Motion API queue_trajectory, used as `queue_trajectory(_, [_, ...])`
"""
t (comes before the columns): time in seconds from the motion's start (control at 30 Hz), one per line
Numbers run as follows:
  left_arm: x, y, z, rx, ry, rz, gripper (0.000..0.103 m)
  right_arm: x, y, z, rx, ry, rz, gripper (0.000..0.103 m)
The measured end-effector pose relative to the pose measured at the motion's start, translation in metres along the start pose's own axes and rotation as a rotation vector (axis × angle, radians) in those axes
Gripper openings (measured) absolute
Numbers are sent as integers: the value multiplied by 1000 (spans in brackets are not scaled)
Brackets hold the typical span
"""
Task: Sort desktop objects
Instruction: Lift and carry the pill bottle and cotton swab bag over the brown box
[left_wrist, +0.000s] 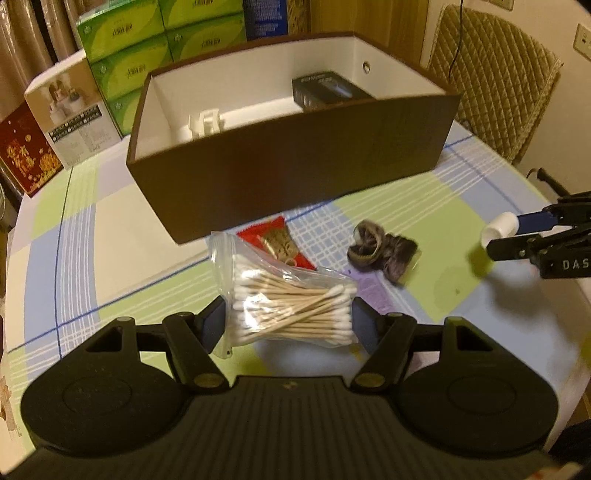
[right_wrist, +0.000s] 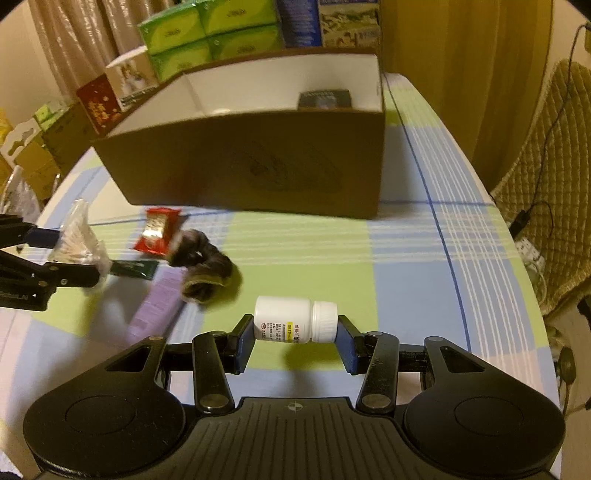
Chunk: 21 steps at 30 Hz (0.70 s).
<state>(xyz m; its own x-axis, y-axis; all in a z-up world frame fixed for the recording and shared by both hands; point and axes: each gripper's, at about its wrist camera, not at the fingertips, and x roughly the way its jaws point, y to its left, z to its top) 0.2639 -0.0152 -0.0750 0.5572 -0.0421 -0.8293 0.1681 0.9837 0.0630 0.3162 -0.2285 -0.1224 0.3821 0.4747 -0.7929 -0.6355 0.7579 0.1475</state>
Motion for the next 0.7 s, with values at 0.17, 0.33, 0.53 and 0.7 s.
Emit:
queue_trajectory(0.17, [-12, -1, 15, -8, -34, -20, 67, -11, 11, 17, -34, -32, 29, 44])
queue_trajectory(0.33, [-20, 0, 33, 3, -73, -18, 67, -20, 16, 38, -64, -78, 53, 44])
queue_trajectory(0.53, [-24, 5, 58, 4, -116, -27, 67, -24, 18, 65, -94, -134, 66, 44])
queue_trajectory(0.7, [-23, 13, 84, -6, -144, -40, 67, -23, 17, 92, -107, -182, 74, 44])
